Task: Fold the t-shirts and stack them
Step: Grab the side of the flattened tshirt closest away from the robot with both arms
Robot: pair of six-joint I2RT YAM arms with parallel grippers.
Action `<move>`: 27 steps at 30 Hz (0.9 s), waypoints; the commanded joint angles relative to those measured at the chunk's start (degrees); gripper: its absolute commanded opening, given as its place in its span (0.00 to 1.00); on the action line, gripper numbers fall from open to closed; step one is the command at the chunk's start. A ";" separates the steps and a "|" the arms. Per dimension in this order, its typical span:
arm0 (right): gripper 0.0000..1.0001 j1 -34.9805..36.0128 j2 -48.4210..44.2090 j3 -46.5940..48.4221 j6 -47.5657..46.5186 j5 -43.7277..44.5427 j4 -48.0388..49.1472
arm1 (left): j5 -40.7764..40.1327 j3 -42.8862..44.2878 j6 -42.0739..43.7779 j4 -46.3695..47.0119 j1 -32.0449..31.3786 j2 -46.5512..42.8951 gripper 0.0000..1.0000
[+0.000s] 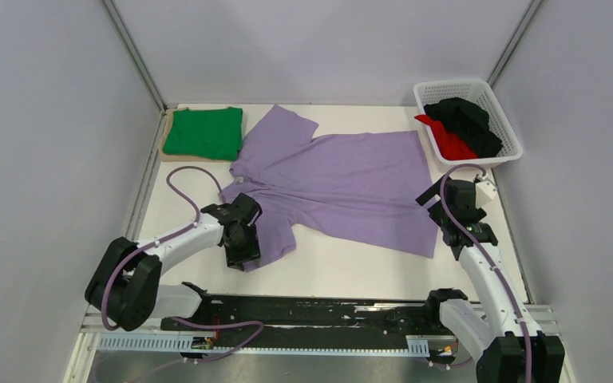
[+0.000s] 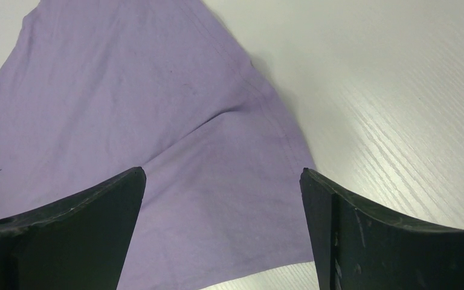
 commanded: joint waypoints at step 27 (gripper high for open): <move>1.00 -7.30 1.68 0.25 7.95 -4.30 -18.76 | -1.44 3.31 7.22 6.17 -5.43 9.20 0.00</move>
